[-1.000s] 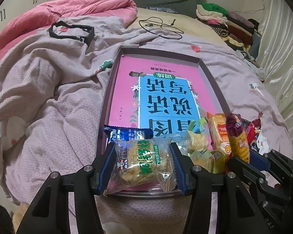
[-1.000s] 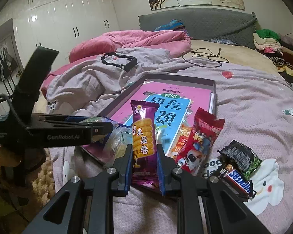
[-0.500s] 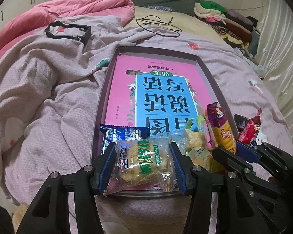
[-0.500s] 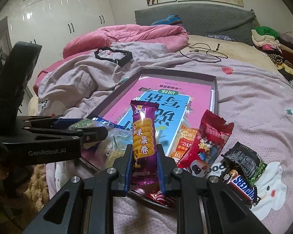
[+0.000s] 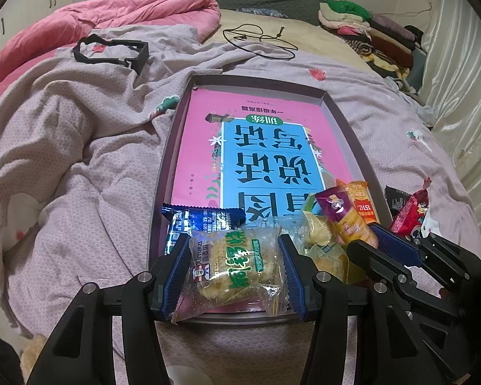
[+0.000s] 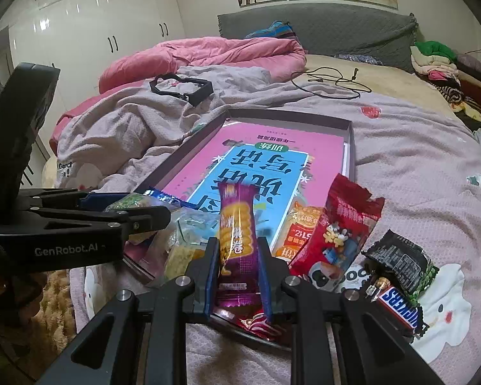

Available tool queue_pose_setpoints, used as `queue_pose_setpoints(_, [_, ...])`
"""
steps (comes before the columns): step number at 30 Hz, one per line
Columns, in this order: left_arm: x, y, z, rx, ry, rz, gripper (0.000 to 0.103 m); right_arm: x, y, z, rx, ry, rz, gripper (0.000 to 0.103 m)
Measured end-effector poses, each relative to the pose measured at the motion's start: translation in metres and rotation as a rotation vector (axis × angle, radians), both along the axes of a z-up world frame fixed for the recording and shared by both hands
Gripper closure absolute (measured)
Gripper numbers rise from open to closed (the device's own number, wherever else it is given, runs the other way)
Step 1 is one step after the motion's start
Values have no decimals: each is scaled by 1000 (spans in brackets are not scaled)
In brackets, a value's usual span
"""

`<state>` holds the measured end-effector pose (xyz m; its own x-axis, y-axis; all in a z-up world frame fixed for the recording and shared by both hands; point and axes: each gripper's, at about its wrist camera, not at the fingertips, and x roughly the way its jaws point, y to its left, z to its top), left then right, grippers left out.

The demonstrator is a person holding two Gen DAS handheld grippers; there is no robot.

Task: Organize snacks
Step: 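Lower purple bar onto tray and open right tool while left lowers pastry packet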

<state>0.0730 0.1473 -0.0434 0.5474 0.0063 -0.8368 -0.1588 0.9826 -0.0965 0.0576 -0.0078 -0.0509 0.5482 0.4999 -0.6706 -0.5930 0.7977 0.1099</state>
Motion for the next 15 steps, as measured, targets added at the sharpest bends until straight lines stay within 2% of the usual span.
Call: queue_pose_setpoints(15, [0, 0, 0, 3, 3, -3, 45, -11, -10, 9, 31, -13, 14, 79])
